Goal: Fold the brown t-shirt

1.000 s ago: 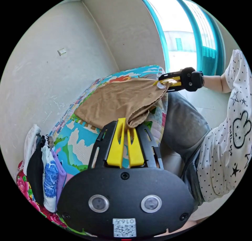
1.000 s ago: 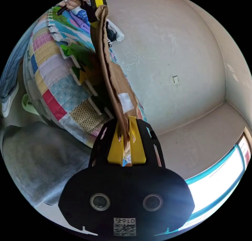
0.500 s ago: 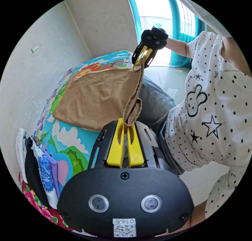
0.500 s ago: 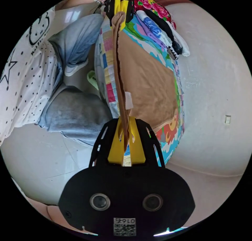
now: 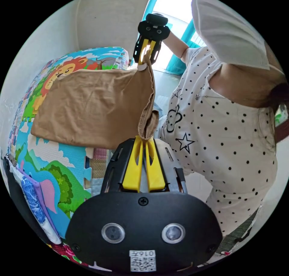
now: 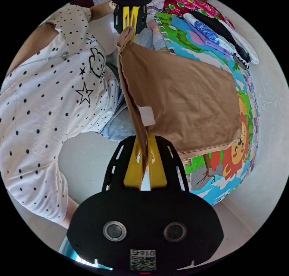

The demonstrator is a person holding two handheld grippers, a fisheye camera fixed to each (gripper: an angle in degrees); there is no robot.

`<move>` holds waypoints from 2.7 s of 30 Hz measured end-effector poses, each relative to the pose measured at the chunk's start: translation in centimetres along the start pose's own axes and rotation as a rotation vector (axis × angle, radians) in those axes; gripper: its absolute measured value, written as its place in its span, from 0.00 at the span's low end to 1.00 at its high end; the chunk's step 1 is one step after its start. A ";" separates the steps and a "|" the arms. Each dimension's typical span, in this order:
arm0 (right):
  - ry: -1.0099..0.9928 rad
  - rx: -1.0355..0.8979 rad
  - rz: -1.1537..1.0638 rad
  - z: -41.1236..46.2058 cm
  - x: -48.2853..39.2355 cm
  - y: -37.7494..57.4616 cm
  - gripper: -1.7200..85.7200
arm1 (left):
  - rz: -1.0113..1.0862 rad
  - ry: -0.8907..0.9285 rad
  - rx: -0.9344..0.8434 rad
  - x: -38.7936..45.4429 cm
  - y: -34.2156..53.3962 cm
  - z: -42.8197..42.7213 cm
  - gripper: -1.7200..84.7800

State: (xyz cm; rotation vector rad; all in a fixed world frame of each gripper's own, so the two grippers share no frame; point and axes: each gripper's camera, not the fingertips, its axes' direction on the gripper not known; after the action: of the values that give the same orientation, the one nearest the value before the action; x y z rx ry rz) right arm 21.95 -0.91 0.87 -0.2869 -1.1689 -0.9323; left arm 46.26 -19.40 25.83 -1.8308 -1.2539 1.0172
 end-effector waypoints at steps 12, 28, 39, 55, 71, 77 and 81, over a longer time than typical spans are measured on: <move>-0.281 0.068 -0.021 -6.9 30.8 3.3 0.11 | -0.172 0.051 -0.005 -26.5 -6.9 -8.9 0.01; -0.625 -0.144 0.212 9.1 57.0 4.3 0.07 | -0.429 0.162 -0.130 -47.2 -9.5 4.0 0.01; -0.336 -0.025 0.595 11.0 51.7 12.6 0.12 | -0.877 -0.339 -0.035 -43.2 -2.0 6.0 0.01; 0.304 1.195 0.841 20.3 -4.5 39.8 0.17 | -0.755 -0.471 0.772 -1.7 11.9 20.4 0.03; 0.263 0.933 1.039 34.5 -17.9 41.9 0.18 | -0.848 -0.248 0.614 2.3 10.8 32.1 0.11; 0.248 0.916 1.038 36.8 -19.9 42.8 0.17 | -0.816 -0.206 0.689 4.7 11.1 34.2 0.10; 0.229 0.940 1.038 38.0 -21.0 43.8 0.16 | -0.805 -0.234 0.671 6.2 11.0 35.1 0.07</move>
State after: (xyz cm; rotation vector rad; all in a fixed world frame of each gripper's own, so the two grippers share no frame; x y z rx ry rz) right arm 28.11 59.85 9.22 0.0124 -0.9353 0.5027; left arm 21.18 -13.12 -1.09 -0.6150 -1.3766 1.0075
